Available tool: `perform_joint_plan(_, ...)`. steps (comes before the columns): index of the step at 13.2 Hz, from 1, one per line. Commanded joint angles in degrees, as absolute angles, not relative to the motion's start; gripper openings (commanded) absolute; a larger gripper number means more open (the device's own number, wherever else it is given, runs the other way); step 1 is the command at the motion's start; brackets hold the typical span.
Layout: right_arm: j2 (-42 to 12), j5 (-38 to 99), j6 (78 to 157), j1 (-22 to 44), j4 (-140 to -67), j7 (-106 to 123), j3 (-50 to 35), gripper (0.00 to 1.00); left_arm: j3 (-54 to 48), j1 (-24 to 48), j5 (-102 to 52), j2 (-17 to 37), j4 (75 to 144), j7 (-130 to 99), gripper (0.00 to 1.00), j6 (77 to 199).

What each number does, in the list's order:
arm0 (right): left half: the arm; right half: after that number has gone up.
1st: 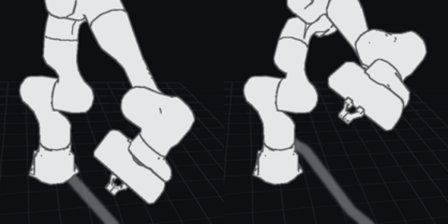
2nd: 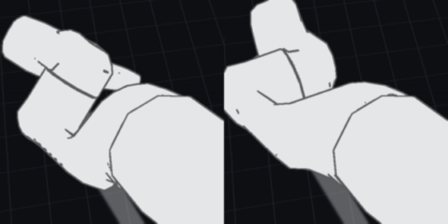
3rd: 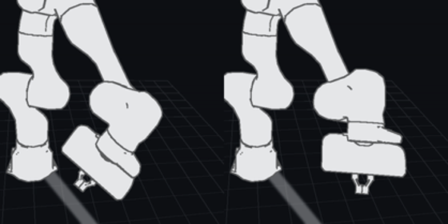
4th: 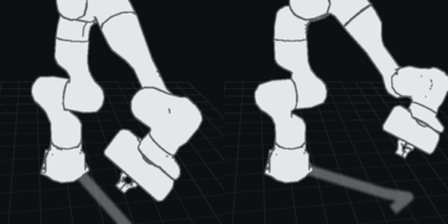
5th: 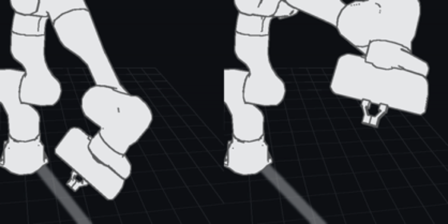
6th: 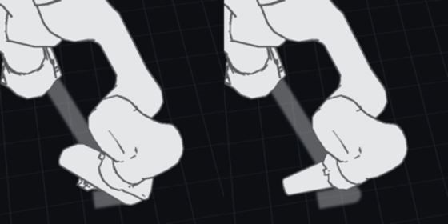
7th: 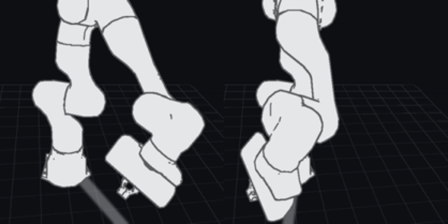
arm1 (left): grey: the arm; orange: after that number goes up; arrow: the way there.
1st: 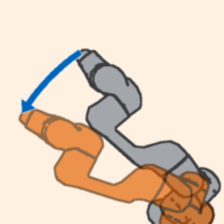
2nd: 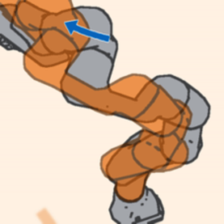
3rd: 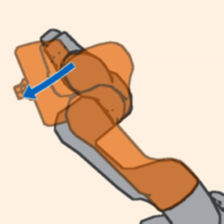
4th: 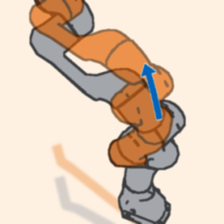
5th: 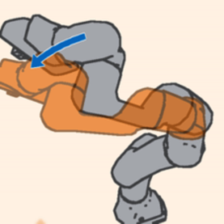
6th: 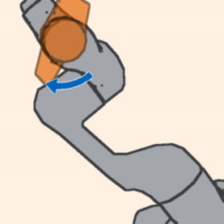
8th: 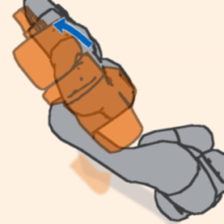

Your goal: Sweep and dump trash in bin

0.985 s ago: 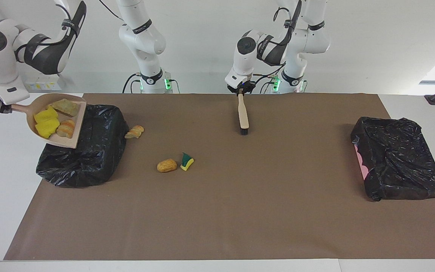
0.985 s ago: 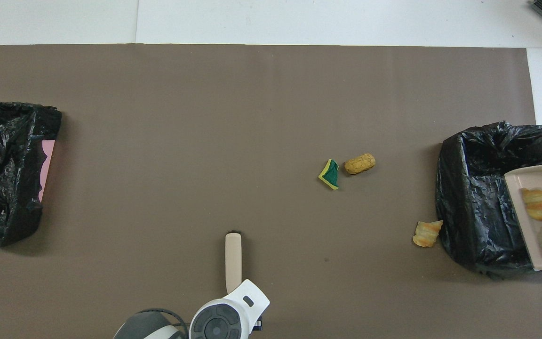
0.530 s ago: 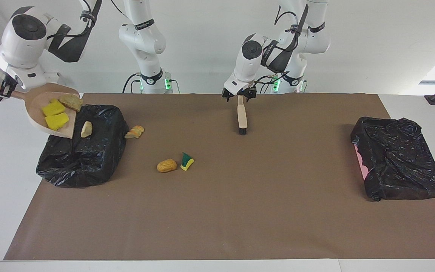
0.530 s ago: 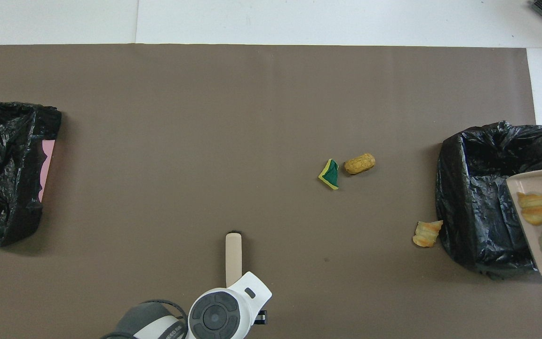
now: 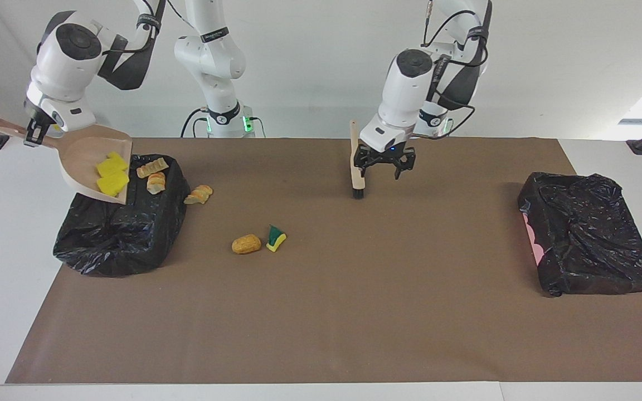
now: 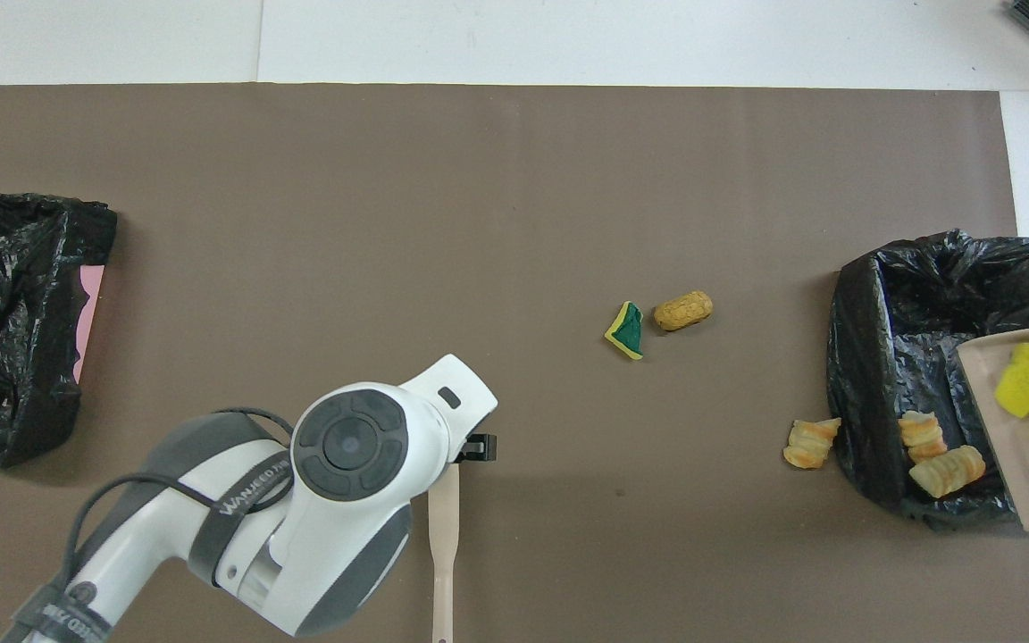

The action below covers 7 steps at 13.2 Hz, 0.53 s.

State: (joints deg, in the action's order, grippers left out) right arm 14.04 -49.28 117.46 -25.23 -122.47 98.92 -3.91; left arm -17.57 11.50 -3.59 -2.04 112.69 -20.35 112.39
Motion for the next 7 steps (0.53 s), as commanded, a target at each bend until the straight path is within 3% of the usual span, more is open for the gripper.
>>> perform_joint_plan(1, 16.08, -50.98, 118.39, -26.02, -123.57, 100.2, -4.04, 0.0, -11.36, 12.04, -2.55, -1.41, 103.66, -10.76, 1.0, 102.51)
perform_joint_plan(7, 17.22, -52.02, 116.19, -23.28, -123.93, 97.73, -4.75, 0.0, -2.64, 11.61, 0.26, -1.49, 90.1, -1.24, 1.0, 91.08)
